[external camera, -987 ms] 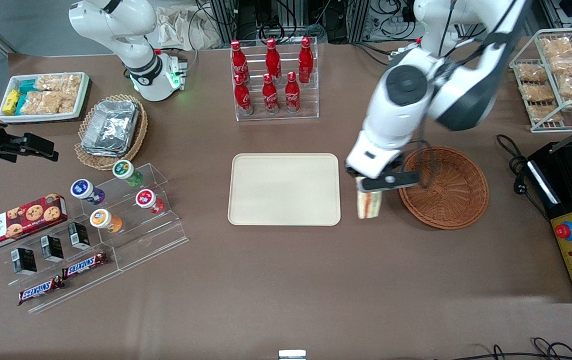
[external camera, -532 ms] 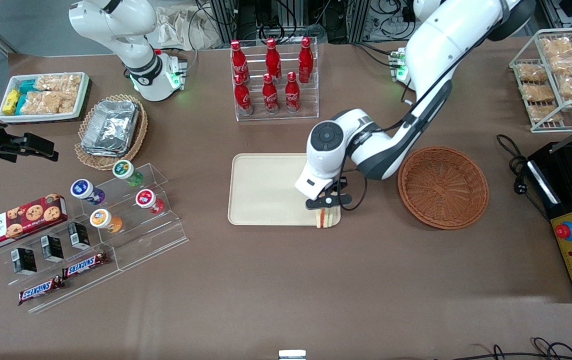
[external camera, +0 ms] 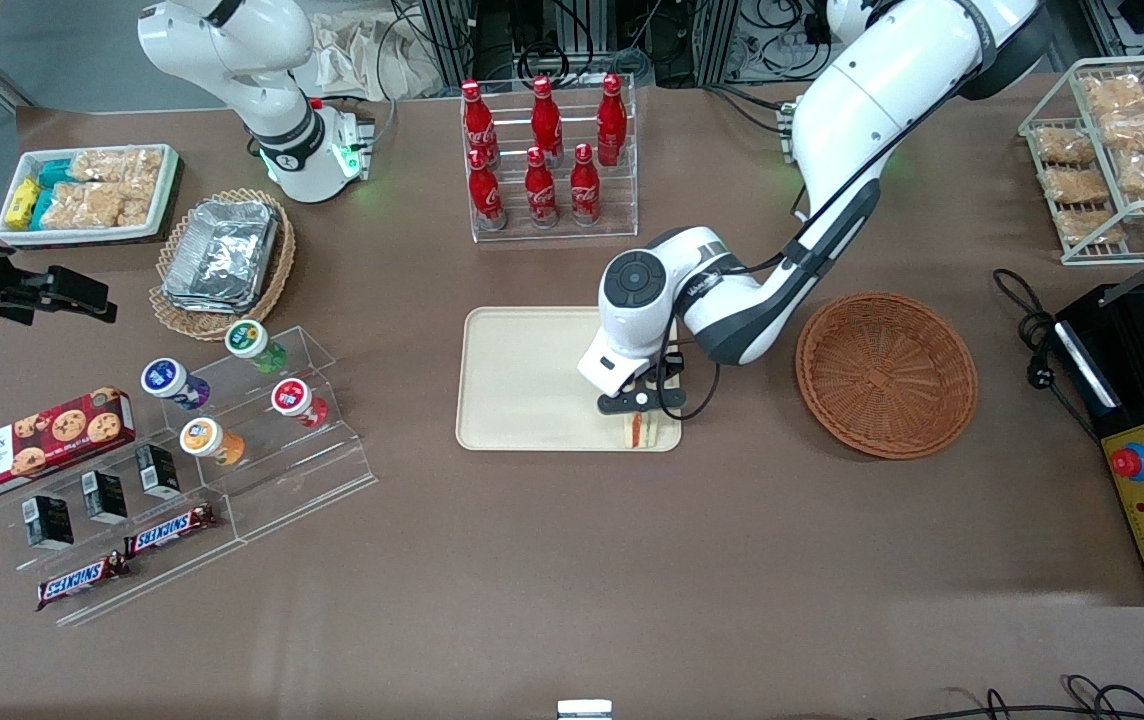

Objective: Place sandwich from basket to tray

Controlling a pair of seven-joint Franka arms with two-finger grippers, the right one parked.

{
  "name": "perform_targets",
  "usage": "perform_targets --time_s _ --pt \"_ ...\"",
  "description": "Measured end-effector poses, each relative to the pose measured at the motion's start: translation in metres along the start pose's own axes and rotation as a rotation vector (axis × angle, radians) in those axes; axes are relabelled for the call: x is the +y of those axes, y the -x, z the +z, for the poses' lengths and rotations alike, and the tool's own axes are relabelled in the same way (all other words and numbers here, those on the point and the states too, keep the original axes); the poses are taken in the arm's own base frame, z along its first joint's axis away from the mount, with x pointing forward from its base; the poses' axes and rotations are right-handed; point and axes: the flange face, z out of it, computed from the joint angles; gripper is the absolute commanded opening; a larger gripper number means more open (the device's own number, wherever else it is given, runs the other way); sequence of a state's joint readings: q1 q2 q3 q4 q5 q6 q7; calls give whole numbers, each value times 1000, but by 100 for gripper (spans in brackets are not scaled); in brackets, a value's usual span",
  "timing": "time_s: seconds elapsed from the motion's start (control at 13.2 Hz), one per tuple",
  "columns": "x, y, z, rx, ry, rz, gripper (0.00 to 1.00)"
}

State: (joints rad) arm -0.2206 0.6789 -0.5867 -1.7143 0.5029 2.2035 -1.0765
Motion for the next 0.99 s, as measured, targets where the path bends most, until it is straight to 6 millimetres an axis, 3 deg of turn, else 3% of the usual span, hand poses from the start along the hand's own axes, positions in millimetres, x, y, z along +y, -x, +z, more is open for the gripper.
perform_targets --time_s 0.23,0.38,0.61,0.76,0.99 --pt "-8 -3 -3 -17 -55 -8 100" --pt "-14 -13 -24 -8 -89 -28 100" --pt "-49 -49 -104 -1 -79 -152 100" --pt "-91 -66 -169 -21 -53 -186 100" --pt "-173 -79 -242 -58 -36 -165 100"
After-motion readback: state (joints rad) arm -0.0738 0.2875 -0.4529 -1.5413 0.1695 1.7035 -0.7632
